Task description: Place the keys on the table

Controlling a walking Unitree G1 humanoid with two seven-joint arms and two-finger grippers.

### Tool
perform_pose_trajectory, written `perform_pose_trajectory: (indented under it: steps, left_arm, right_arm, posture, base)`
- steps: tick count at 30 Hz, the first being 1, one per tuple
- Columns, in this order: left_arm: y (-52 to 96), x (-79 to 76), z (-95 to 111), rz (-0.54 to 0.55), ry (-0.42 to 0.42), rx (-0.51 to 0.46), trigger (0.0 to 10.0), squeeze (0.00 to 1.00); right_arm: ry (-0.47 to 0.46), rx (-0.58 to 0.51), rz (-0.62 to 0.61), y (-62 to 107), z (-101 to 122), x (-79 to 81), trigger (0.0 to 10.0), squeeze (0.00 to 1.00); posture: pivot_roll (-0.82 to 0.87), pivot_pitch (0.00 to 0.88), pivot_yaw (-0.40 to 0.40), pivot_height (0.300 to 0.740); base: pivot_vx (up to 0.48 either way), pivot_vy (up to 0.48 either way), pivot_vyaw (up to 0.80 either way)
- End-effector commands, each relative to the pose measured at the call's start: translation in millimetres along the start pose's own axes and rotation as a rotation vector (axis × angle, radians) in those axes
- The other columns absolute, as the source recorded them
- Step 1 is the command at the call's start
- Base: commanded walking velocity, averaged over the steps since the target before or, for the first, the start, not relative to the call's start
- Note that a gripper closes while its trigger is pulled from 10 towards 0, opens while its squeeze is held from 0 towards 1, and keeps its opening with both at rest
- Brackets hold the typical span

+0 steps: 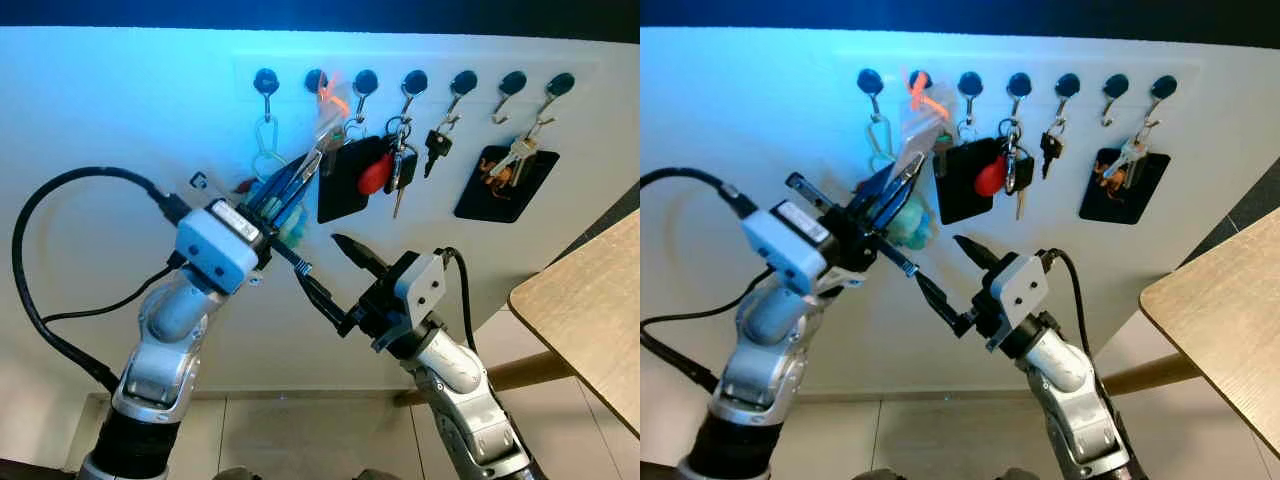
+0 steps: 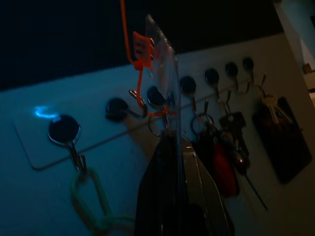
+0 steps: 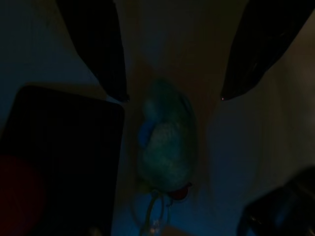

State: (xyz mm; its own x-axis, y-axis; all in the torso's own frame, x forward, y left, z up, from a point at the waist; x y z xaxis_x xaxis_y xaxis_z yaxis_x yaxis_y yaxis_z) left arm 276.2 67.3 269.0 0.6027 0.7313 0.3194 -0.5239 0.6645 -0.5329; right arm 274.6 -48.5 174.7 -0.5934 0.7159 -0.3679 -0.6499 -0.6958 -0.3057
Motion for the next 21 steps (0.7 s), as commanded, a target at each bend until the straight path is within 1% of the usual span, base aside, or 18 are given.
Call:
perform_pose_trajectory:
  steps: [1,2,4,6,9,13,14,16,18,21]
  left_arm:
    - [2.8,-0.4,-11,-0.020,-0.027,0.070,0.0,0.00]
    - [2.8,-0.4,-11,-0.020,-0.027,0.070,0.0,0.00]
    - [8.7,0.2,-23,-0.028,-0.034,0.138,0.0,0.00]
    - [10.1,0.8,-26,-0.025,-0.033,0.156,0.0,0.00]
    - [10.6,2.8,-26,-0.018,-0.037,0.158,0.0,0.00]
    - [6.9,16.4,-16,0.055,-0.034,0.107,0.0,0.00]
    - [6.9,16.4,-16,0.055,-0.034,0.107,0.0,0.00]
    - [5.2,23.1,-4,0.083,-0.007,0.039,0.0,0.00]
    - [5.0,27.5,4,0.099,0.010,-0.005,0.0,0.00]
    - [6.0,38.1,16,0.144,0.034,-0.075,0.0,0.00]
  right_arm:
    - [0.016,0.018,0.020,1.4,-1,3.9,10.0,0.00]
    - [0.016,0.018,0.020,1.4,-1,3.9,10.0,0.00]
    - [0.019,0.030,0.028,2.8,-4,6.2,10.0,0.00]
    - [0.019,0.032,0.029,3.1,-4,6.5,10.0,0.00]
    - [0.021,0.034,0.033,3.1,-4,7.1,10.0,0.00]
    - [0.023,0.033,0.034,3.3,-4,7.5,10.0,0.00]
    - [0.023,0.033,0.034,3.3,-4,7.5,10.0,0.00]
    - [0.023,0.030,0.034,3.1,-3,7.7,10.0,0.00]
    - [0.023,0.029,0.034,3.0,-3,7.9,10.0,0.00]
    - [0.022,0.028,0.035,3.0,-2,8.4,10.0,0.00]
  posture:
    - [0.03,0.091,-0.001,0.740]
    - [0.03,0.091,-0.001,0.740]
    - [0.03,0.094,-0.003,0.740]
    - [0.03,0.095,-0.003,0.740]
    - [0.03,0.095,-0.003,0.740]
    - [0.03,0.098,-0.004,0.740]
    - [0.03,0.098,-0.004,0.740]
    - [0.03,0.097,-0.005,0.740]
    - [0.03,0.097,-0.005,0.740]
    - [0.03,0.098,-0.005,0.740]
  base:
    - [0.000,0.000,0.00]
    - [0.000,0.000,0.00]
    - [0.000,0.000,0.00]
    - [0.000,0.000,0.00]
    - [0.000,0.000,0.00]
    - [0.000,0.000,0.00]
    - [0.000,0.000,0.00]
    - [0.000,0.000,0.00]
    - [0.000,0.000,0.00]
    - [0.000,0.000,0.00]
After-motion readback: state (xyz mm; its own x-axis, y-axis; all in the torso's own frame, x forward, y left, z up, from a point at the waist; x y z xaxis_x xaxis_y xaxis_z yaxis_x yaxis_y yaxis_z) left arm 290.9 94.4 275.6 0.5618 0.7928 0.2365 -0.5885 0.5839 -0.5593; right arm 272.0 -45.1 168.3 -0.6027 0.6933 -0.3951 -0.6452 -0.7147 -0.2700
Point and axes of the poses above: a point about 5 cm out from each wrist's last joint towards the gripper, its own y axis pointing back from the gripper into the wrist, its own z axis along the axis of the wrist's last joint, x = y × z, the point moved 5 cm from there along -y, pointing out of the wrist towards the gripper, and after that the axes turned 13 degrees about y, right-handed, at the moved point
